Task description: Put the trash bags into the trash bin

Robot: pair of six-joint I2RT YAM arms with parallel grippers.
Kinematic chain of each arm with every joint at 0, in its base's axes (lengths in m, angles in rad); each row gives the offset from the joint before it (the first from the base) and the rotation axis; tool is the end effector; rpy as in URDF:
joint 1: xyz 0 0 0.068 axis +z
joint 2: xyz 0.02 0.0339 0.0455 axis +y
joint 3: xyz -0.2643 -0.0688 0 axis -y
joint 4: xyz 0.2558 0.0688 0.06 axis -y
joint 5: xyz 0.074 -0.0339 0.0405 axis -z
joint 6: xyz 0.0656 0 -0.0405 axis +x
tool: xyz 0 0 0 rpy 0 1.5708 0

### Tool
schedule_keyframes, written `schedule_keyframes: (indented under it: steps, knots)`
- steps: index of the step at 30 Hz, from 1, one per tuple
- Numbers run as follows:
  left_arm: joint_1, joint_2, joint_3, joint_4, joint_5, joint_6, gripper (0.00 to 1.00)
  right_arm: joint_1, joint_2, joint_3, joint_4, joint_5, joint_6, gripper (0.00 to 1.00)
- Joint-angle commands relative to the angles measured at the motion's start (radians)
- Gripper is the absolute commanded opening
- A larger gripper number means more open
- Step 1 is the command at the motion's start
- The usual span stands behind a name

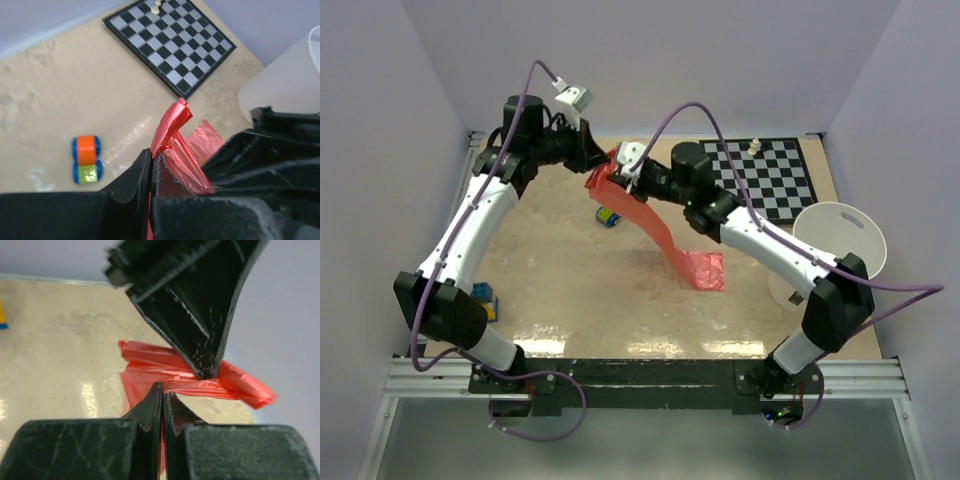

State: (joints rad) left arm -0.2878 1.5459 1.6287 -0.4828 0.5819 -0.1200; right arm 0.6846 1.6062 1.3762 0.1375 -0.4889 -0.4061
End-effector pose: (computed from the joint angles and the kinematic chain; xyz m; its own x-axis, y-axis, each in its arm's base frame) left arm 0.3561 -0.1430 0.4085 -0.4572 0.0310 -0.8888 0.6726 0.6659 -0.3228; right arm 0.3086 0.2916 0.3656 0.2979 -0.2070 -0.9319 -0.8740 0.3335 -0.3535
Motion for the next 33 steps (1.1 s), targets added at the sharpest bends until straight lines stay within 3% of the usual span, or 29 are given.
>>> schedule_keyframes:
  steps: [1,15,18,21,26,30,33]
  knots:
    - [0.110,0.042,-0.009,0.142,-0.002,-0.216,0.00,0.134,-0.132,-0.049,-0.052,0.101,-0.163,0.00]
    - [0.234,0.059,-0.109,0.280,-0.005,-0.342,0.00,0.099,-0.310,-0.057,-0.246,0.062,-0.324,0.00]
    - [0.249,0.059,-0.105,0.296,-0.103,-0.211,0.00,0.055,-0.328,-0.017,-0.305,0.059,-0.269,0.00]
    - [0.251,0.156,-0.035,0.256,-0.371,0.045,0.00,0.018,-0.368,0.006,-0.293,0.081,-0.171,0.00]
    - [0.286,0.515,0.326,0.127,-0.681,0.336,0.00,0.009,-0.373,0.089,-0.286,0.122,-0.086,0.00]
    - [0.286,0.710,0.534,0.061,-0.795,0.440,0.00,0.009,-0.384,0.129,-0.259,0.160,-0.034,0.00]
    - [0.314,0.767,0.550,0.067,-0.865,0.467,0.00,0.009,-0.394,0.139,-0.246,0.185,-0.023,0.00]
